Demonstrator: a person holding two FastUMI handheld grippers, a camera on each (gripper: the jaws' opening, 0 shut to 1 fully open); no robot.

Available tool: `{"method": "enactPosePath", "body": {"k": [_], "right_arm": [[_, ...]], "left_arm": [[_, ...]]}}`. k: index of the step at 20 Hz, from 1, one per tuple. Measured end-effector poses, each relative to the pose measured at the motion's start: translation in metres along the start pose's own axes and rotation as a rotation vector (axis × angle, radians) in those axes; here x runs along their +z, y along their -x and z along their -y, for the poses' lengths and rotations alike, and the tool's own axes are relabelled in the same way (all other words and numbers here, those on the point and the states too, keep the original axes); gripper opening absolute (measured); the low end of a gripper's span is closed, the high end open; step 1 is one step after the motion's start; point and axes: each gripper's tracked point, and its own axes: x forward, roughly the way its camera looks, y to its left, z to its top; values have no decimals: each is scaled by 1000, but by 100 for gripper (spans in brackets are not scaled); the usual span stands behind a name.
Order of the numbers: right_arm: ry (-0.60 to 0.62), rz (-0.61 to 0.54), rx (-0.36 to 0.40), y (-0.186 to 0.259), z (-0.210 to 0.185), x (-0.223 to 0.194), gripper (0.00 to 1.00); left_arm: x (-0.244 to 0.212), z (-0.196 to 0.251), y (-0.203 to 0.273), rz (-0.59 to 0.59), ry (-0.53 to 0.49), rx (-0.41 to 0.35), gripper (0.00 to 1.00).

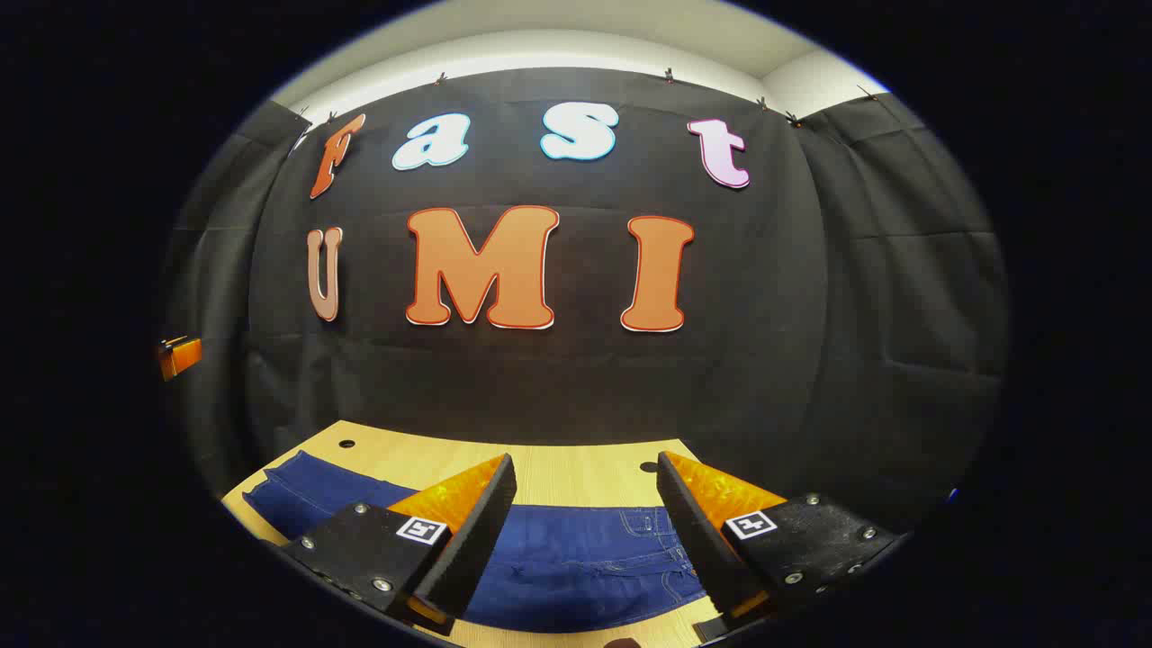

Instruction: Grasp the waist and the cuffs of the jeans and fold them to make the two legs overlap; first hold the waist and fold one-third of the jeans toward the cuffs, then hold the cuffs and fold the remaining one-third in the same direction to finish folding.

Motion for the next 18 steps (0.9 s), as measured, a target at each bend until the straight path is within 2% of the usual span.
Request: {"method": "enactPosePath", "body": {"k": [3, 4, 7, 8, 9, 11, 18], "right_arm": [[-4, 5, 14, -1, -3, 0, 100], [1, 6, 9, -2, -2, 0, 96], [15, 7, 5, -3, -2, 0, 96], [19, 5, 8, -2, -3, 0, 100], [24, 3, 9, -3, -2, 0, 96], [23, 1, 4, -4, -1, 0, 100], [21, -6, 2, -7, -3, 0, 96]], "left_arm": [[3, -3, -1, 6, -7, 10, 96], [6, -3, -1, 8, -10, 8, 96], [7, -4, -1, 17, -24, 9, 96], [8, -4, -2, 19, -24, 11, 96], [7, -4, -3, 18, -22, 13, 97], [7, -3, -3, 17, -19, 10, 96], [4, -3, -7, 21, -37, 5, 96]]}}
